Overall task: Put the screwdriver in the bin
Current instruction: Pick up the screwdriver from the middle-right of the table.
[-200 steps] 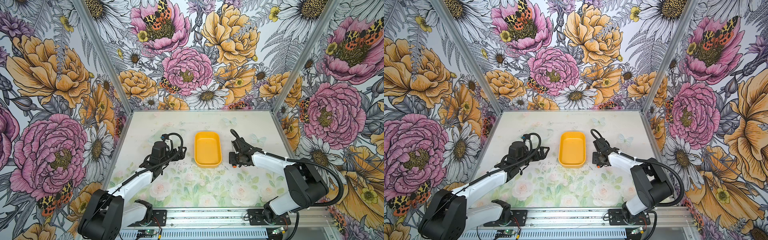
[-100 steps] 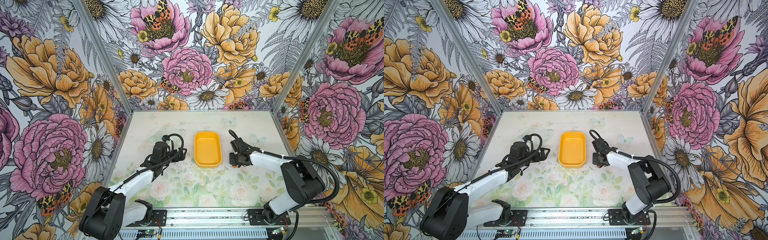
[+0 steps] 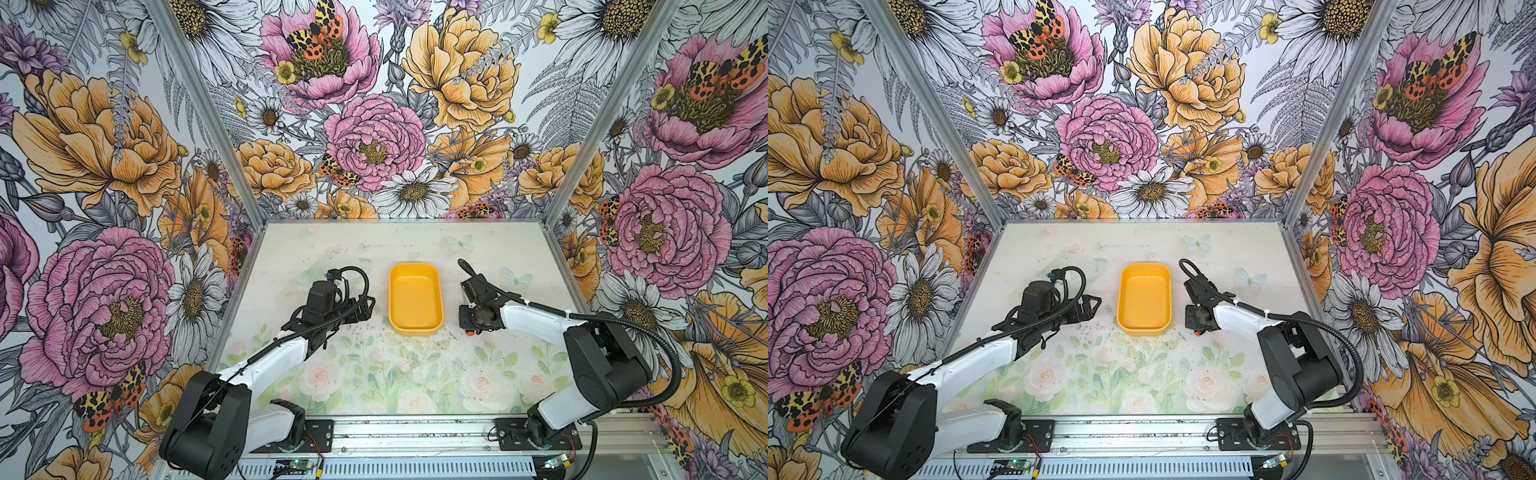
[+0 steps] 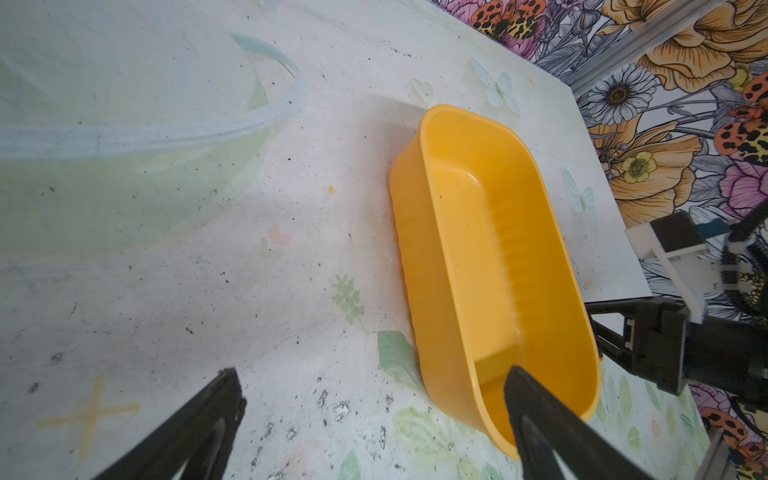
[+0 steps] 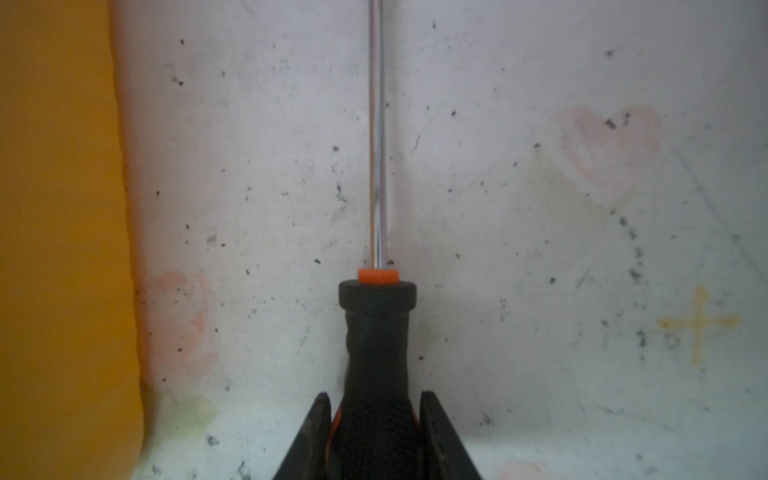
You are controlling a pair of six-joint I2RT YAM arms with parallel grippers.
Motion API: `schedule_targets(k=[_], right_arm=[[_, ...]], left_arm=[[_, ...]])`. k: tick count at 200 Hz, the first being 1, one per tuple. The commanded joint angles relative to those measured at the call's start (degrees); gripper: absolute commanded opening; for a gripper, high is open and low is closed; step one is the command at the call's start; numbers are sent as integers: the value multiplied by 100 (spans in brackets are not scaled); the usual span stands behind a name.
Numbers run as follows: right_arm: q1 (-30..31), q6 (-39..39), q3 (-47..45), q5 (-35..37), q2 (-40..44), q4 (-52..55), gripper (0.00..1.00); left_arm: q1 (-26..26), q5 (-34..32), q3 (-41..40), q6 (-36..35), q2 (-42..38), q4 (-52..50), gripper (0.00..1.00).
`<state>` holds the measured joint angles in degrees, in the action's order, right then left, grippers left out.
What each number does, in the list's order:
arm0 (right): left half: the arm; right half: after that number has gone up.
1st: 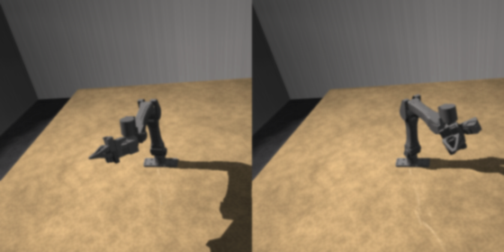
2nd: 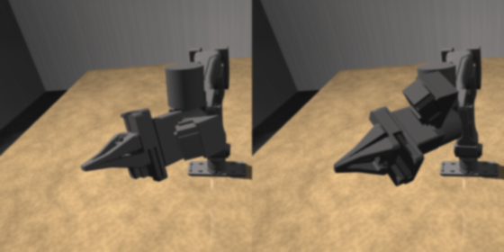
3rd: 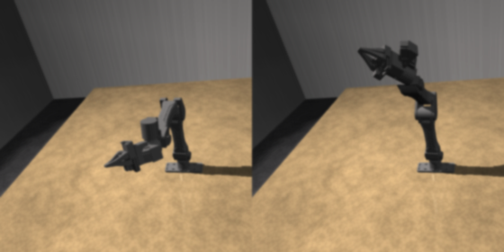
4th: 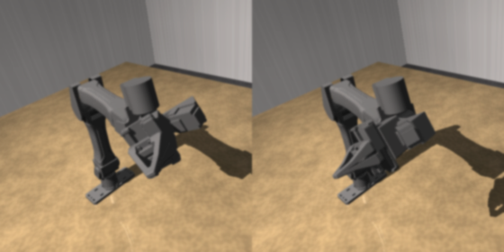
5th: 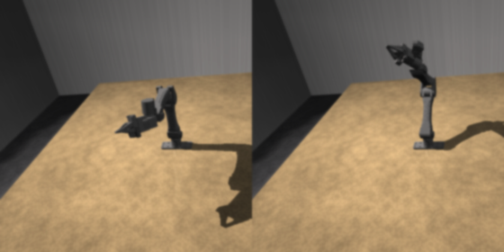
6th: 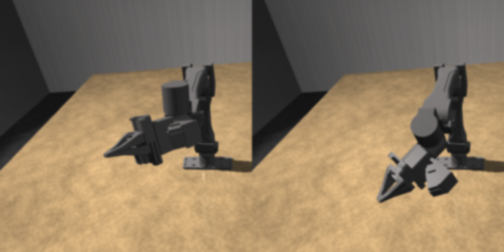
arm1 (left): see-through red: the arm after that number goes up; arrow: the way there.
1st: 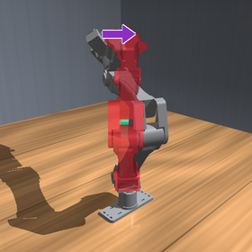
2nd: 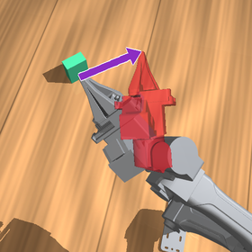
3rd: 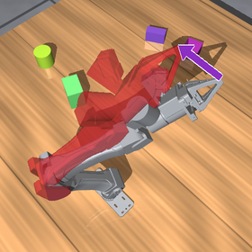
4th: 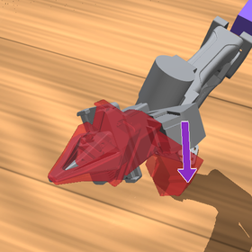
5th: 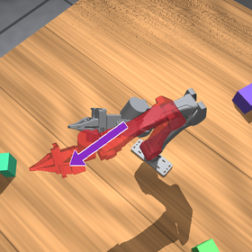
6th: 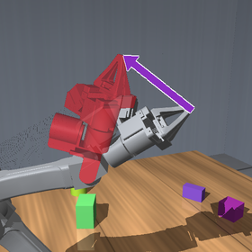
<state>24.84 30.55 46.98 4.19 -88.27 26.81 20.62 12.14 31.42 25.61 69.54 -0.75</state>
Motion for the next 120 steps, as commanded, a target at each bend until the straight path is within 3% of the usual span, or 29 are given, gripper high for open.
schedule_targets(k=[1, 71, 120], right_arm=[[14, 101, 306, 17, 573, 135, 0], [176, 1032, 1070, 797, 1845, 299, 0], [677, 1493, 1850, 989, 1634, 308, 0]], left_arm=[[47, 159, 167, 2, 8, -114, 99], [55, 190, 207, 17, -9, -198, 99], [51, 160, 225, -18, -99, -380, 99]])
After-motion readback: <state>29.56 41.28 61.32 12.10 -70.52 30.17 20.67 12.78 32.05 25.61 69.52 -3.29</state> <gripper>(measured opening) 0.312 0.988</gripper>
